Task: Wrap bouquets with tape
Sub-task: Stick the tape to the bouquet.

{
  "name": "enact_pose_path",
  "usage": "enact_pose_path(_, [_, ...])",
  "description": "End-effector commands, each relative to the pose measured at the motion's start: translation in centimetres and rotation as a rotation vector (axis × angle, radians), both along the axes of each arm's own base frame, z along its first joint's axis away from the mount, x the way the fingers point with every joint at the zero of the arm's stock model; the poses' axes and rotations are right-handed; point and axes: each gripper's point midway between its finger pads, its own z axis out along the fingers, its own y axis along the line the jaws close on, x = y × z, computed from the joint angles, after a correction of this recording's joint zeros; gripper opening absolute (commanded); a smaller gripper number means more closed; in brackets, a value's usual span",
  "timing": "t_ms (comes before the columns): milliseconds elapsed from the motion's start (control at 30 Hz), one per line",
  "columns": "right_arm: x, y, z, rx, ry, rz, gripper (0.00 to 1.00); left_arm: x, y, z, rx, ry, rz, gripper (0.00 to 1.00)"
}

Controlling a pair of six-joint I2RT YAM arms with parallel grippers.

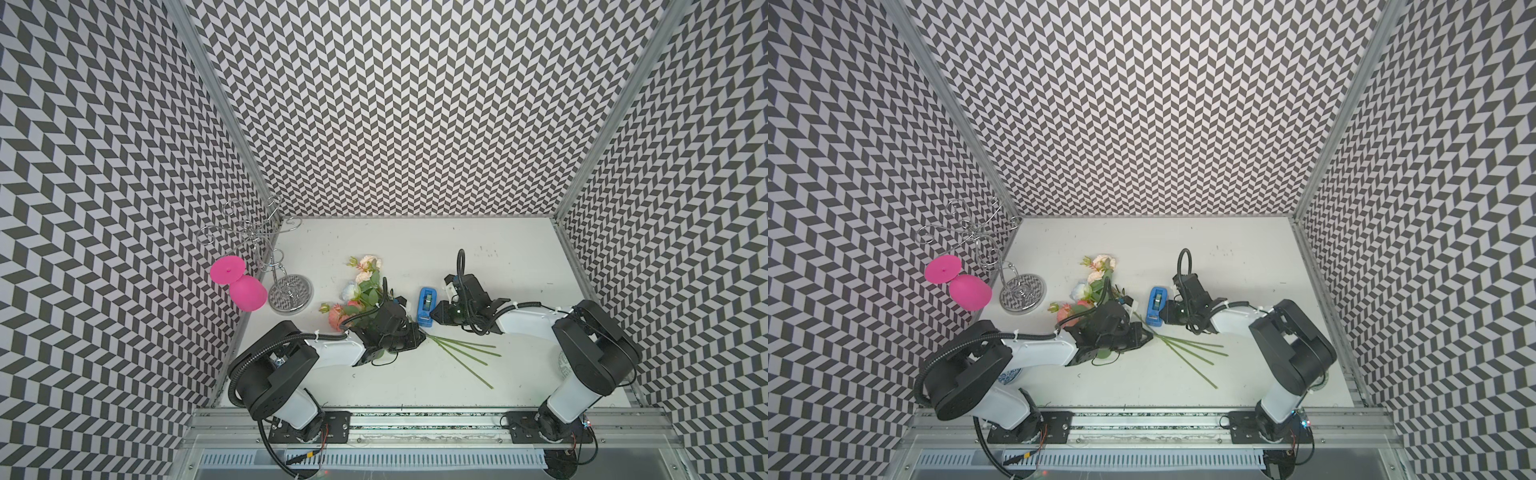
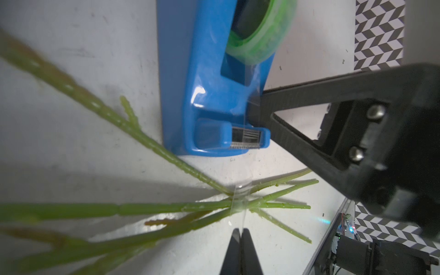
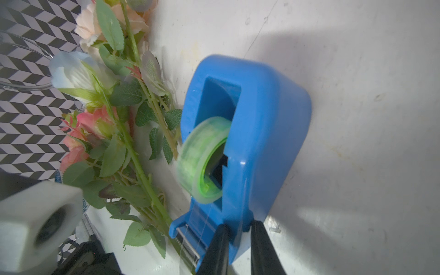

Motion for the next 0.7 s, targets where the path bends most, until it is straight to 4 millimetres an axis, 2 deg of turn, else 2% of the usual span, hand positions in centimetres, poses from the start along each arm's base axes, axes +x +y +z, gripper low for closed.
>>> enact_pose_path(0, [0.6, -0.4, -1.2, -0.035, 0.001, -0.035, 0.19, -1.1, 0.3, -2.3, 0.077, 0.065, -0.024, 0.00])
enact_pose_path(133, [0.7, -0.5, -0.7, -0.033, -0.009, -0.041, 0.19, -1.6, 0.8, -2.9, 0.072, 0.087, -0.006, 0.00])
enact_pose_path(400, [0.5, -0.4, -0.8, -0.025, -0.009, -0.035, 0.19, -0.5, 0.4, -3.6, 0.121, 0.073, -0.012, 0.00])
enact_pose_path(667, [1.0, 0.3, 2.9, 0.008, -0.121, 0.037, 0.24, -0.5, 0.2, -2.8, 0.109, 0.052, -0.014, 0.00])
